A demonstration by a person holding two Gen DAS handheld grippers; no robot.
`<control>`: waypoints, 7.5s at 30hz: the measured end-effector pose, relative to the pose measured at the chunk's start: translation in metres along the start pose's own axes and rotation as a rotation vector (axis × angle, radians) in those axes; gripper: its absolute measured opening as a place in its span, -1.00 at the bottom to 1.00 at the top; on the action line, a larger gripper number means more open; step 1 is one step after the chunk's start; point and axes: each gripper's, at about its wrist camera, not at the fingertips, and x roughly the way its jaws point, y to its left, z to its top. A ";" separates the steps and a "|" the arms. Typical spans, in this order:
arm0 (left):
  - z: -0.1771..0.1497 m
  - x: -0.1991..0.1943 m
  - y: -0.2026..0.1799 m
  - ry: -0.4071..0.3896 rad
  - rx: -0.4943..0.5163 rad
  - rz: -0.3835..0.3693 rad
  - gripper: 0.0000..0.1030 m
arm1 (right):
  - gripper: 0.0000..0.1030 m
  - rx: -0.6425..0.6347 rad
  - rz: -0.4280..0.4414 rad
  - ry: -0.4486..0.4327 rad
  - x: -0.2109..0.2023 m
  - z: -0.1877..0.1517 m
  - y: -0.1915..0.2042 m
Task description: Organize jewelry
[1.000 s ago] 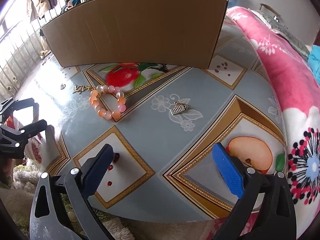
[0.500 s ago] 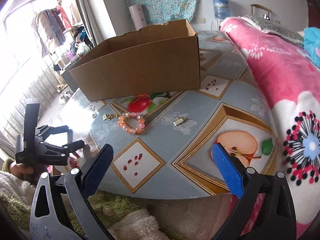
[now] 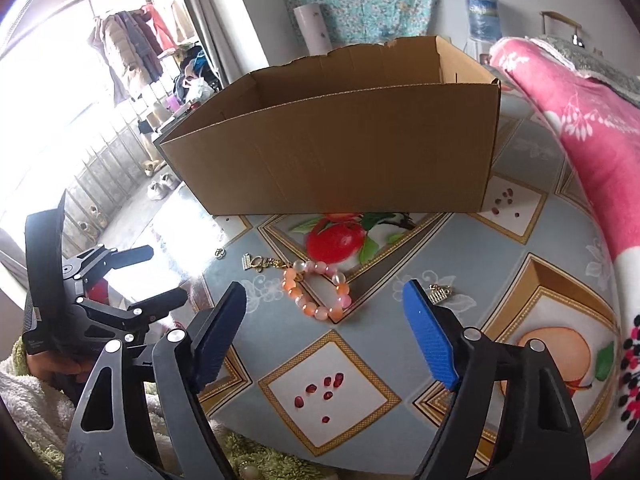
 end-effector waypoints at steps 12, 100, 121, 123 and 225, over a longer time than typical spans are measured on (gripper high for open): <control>0.026 0.030 -0.018 0.017 0.134 -0.052 -0.41 | 0.07 0.029 0.017 0.059 0.023 -0.002 -0.013; 0.002 0.031 -0.007 -0.019 0.090 -0.097 -0.77 | -0.24 0.036 -0.061 0.063 0.000 0.048 -0.054; 0.003 0.029 -0.008 -0.024 0.078 -0.095 -0.77 | -0.92 -0.309 0.134 0.210 0.082 0.053 0.038; 0.003 0.029 -0.008 -0.024 0.077 -0.096 -0.77 | -0.92 -0.318 0.129 0.220 0.085 0.052 0.038; 0.097 -0.080 0.016 -0.373 0.171 -0.088 -0.77 | -0.81 -0.480 0.173 -0.148 -0.052 0.117 0.061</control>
